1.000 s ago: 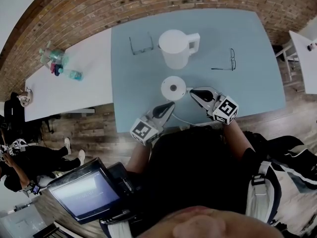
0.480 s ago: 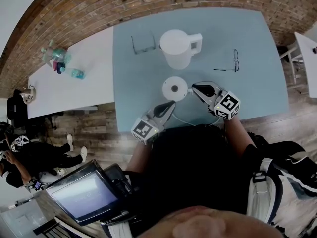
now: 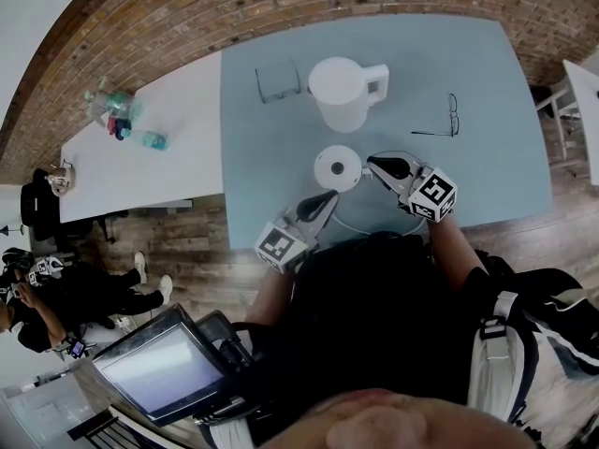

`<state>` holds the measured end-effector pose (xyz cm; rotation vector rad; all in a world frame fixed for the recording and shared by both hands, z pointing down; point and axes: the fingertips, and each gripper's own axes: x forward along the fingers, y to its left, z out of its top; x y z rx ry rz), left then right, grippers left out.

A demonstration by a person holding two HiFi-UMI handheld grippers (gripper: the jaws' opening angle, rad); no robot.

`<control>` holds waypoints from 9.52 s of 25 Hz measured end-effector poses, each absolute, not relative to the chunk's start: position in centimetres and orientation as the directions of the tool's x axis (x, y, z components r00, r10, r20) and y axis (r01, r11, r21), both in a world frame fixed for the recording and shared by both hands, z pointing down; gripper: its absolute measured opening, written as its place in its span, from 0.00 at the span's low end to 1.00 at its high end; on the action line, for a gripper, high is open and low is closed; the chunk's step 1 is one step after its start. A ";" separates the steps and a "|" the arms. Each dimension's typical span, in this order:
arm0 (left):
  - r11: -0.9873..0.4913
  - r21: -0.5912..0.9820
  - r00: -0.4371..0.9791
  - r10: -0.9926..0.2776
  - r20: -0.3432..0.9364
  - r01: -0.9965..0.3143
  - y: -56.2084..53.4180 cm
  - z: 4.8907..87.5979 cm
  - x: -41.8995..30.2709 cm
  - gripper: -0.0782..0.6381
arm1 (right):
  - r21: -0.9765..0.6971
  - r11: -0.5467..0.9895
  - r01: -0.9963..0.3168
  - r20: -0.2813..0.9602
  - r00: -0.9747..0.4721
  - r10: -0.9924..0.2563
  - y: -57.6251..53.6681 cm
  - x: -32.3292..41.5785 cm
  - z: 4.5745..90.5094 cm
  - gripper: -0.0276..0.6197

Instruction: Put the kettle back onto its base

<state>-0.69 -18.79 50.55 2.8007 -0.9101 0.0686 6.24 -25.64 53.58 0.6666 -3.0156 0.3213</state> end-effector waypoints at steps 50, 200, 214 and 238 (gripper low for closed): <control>-0.785 0.167 0.802 -0.578 0.150 -0.597 -19.1 52.0 -0.7 0.11 | -0.092 0.591 -0.802 0.373 -0.578 -0.726 -45.5 12.1 61.8 0.49; -0.732 0.166 0.750 -0.652 0.110 -0.661 -5.7 50.4 -12.3 0.11 | -0.263 0.304 -0.916 0.190 -0.358 -0.914 -35.8 8.8 55.9 0.23; -0.734 0.162 0.751 -0.649 0.120 -0.660 -6.0 49.8 -12.1 0.11 | -0.250 0.339 -0.907 0.215 -0.393 -0.894 -35.6 7.8 57.1 0.23; -0.736 0.171 0.756 -0.644 0.118 -0.655 -6.0 50.0 -11.6 0.11 | -0.294 0.303 -0.906 0.252 -0.380 -0.890 -34.4 8.4 59.3 0.25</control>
